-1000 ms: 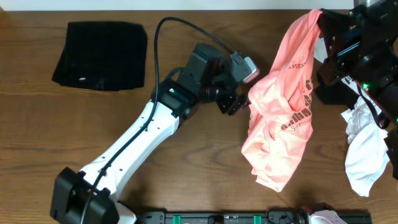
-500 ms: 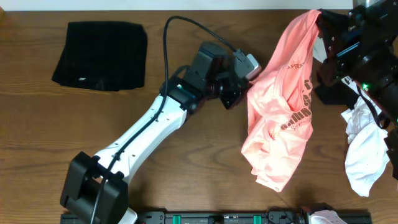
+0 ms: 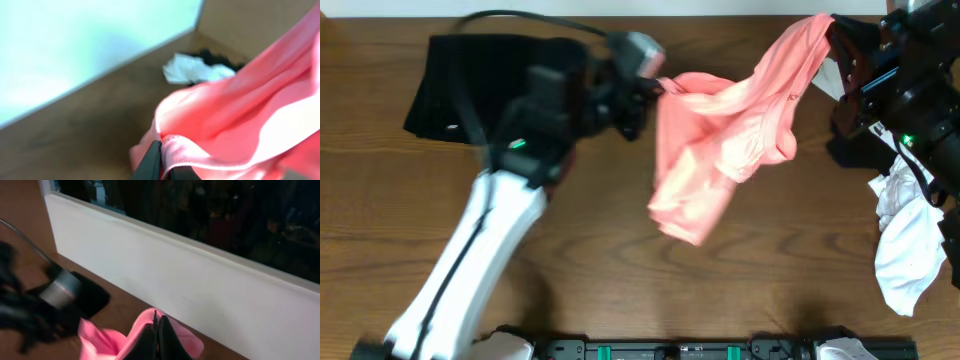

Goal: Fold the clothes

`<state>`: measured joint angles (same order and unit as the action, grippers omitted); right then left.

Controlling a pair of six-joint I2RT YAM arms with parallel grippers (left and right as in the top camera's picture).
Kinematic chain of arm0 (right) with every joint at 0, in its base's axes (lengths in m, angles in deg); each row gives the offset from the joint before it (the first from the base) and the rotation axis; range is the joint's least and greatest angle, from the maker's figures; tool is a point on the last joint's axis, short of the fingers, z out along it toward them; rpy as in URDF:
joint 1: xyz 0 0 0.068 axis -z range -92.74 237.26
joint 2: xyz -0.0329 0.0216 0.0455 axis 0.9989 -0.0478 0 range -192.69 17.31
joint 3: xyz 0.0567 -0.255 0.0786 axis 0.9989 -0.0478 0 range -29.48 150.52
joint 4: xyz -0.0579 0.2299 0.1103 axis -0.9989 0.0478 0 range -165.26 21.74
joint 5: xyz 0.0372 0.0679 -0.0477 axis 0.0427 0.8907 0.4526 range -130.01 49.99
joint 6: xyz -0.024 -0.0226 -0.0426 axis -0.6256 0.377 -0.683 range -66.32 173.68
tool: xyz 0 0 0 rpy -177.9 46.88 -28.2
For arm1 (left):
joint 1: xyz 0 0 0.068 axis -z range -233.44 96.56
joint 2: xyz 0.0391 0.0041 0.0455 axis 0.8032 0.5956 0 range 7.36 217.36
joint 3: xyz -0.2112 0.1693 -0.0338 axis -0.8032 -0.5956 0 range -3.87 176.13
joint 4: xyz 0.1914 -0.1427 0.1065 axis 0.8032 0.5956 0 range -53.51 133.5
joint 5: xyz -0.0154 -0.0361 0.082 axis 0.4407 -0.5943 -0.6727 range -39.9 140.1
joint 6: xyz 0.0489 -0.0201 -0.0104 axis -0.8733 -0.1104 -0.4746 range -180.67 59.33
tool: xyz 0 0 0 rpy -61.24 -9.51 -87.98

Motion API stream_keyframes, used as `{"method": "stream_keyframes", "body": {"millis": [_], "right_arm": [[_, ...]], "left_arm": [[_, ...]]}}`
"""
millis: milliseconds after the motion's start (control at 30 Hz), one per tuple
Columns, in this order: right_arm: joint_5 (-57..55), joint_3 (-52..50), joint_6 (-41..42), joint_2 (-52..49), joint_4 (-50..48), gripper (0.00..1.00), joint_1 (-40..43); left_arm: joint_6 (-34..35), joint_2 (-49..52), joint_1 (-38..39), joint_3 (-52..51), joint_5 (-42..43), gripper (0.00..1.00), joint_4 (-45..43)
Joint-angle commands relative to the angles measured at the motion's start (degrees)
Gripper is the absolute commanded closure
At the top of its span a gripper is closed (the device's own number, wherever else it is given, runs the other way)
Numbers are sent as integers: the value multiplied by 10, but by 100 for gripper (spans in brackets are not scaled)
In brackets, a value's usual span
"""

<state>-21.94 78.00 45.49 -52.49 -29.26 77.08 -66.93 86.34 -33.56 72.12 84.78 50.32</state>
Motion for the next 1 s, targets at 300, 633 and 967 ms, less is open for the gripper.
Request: {"method": "stream_keyframes", "body": {"millis": [300, 633, 967], "right_arm": [[-17, 5, -44, 5, 48, 99, 5], [-100, 5, -125, 5, 79, 99, 5], [-129, 5, -120, 60, 72, 99, 5]], "left_arm": [[16, -158, -57, 2, -42, 94, 63], [51, -205, -57, 8, -88, 94, 63], [115, -288, -57, 33, -89, 94, 68]]}}
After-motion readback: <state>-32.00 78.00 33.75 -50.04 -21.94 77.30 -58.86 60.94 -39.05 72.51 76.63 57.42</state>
